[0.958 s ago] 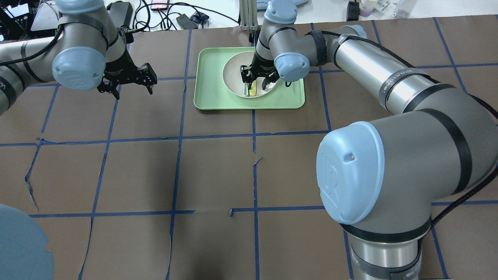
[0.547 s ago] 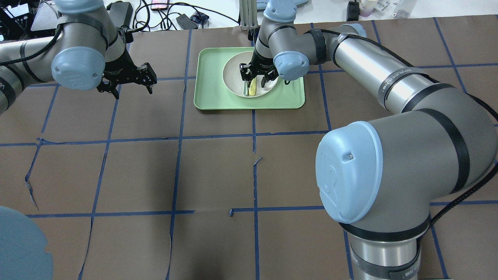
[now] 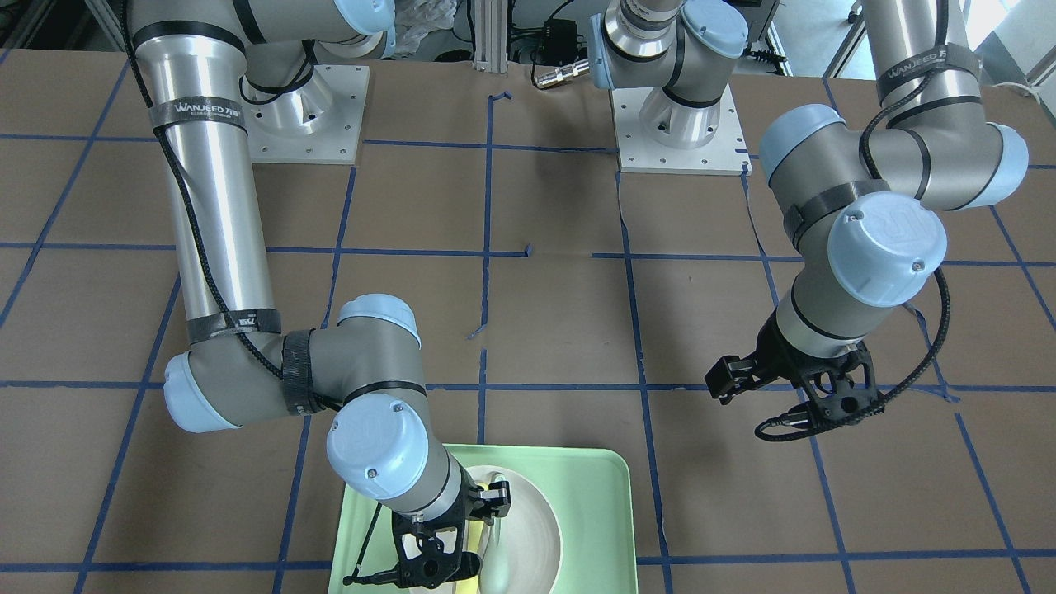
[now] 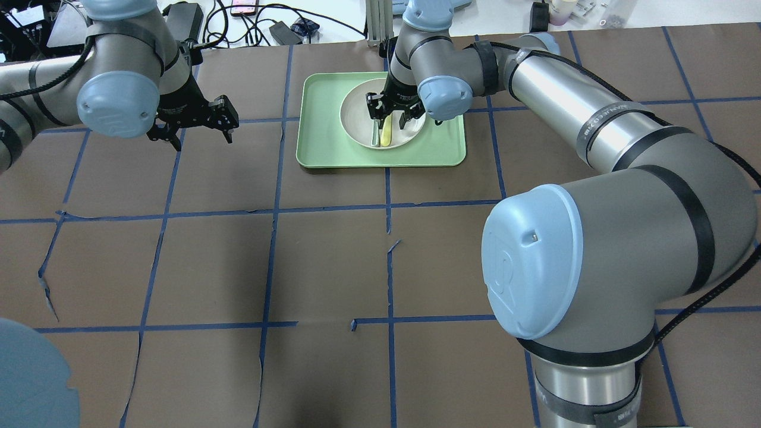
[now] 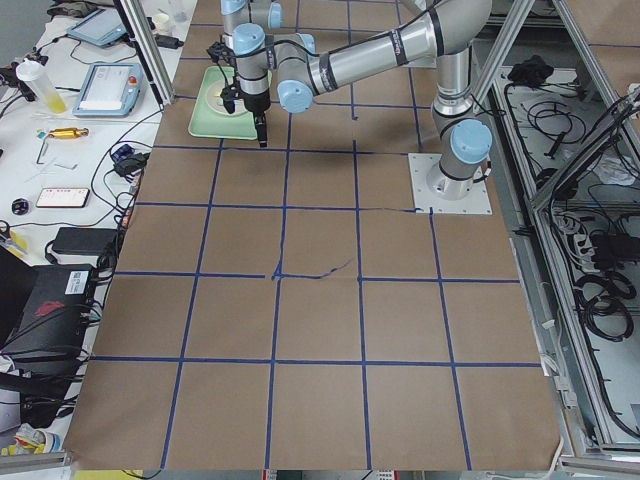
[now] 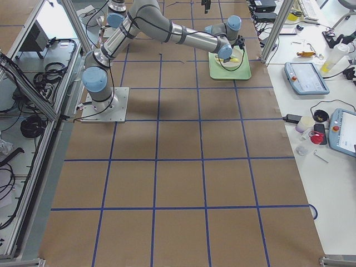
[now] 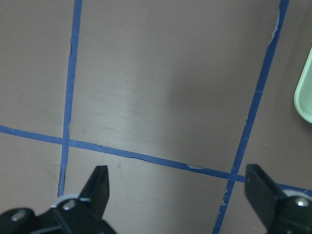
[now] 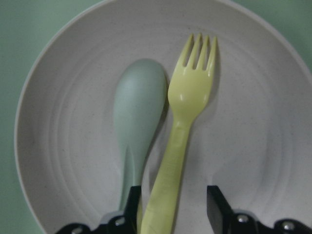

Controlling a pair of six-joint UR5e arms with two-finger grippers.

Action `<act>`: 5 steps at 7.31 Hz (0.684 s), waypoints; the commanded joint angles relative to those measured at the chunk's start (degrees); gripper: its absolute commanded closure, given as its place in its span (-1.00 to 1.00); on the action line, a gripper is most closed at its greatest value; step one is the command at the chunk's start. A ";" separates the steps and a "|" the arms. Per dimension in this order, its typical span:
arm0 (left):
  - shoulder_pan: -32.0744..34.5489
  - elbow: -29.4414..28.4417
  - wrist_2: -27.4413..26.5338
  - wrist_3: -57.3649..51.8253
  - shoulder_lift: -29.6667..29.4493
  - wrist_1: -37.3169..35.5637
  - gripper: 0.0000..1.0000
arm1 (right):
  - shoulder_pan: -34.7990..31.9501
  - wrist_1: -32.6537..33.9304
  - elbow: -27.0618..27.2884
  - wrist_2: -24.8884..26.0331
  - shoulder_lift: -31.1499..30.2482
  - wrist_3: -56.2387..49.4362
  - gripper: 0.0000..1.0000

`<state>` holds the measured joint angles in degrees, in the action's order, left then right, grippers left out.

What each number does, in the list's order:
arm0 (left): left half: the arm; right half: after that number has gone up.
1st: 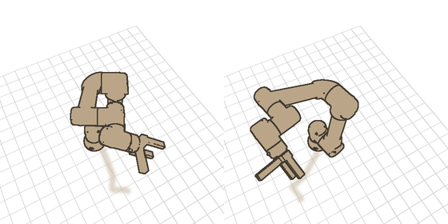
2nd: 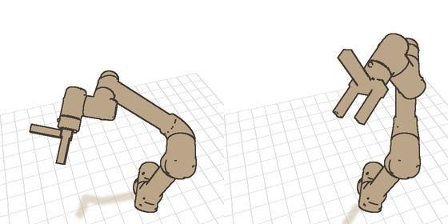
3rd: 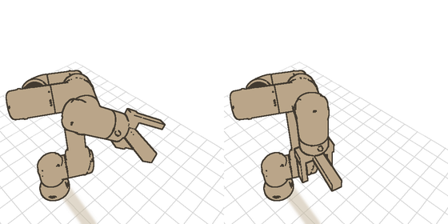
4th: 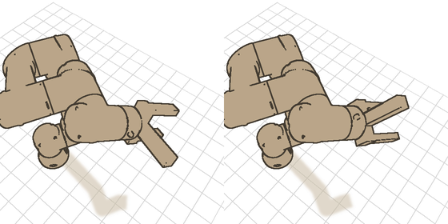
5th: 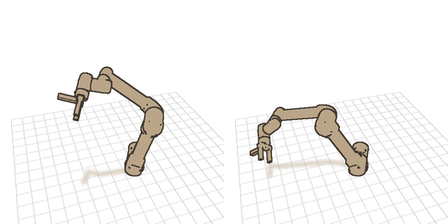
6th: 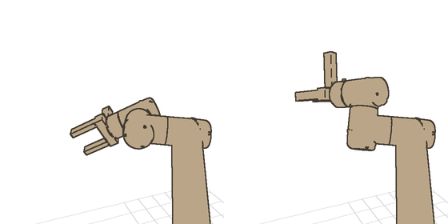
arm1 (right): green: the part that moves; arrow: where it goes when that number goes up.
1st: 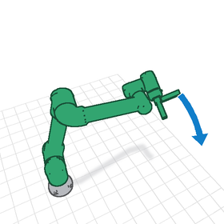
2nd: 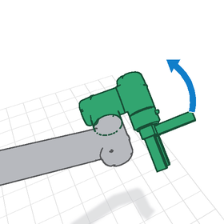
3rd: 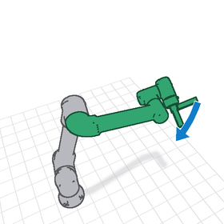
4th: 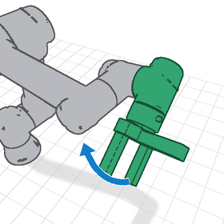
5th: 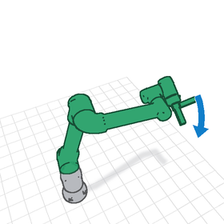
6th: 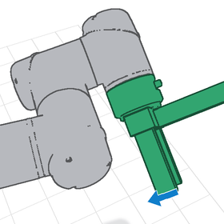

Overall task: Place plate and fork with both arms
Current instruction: 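Lower the right gripper and grasp the yellow fork on the plate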

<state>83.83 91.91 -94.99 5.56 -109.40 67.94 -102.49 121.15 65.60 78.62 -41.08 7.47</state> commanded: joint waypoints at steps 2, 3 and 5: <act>0.02 0.90 0.07 0.07 -0.11 0.00 -1.00 | 0.01 1.37 0.23 0.93 0.48 0.09 -0.11; 0.02 1.68 0.16 0.33 -0.11 -0.17 -1.00 | 0.01 1.37 0.23 0.75 0.57 0.70 -0.11; 0.02 4.58 0.24 0.42 -0.55 -5.68 -1.00 | 0.01 1.37 0.06 0.66 0.83 0.70 -0.11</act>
<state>83.85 94.81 -94.82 5.91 -109.80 65.32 -102.48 122.50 65.79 79.34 -40.43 8.10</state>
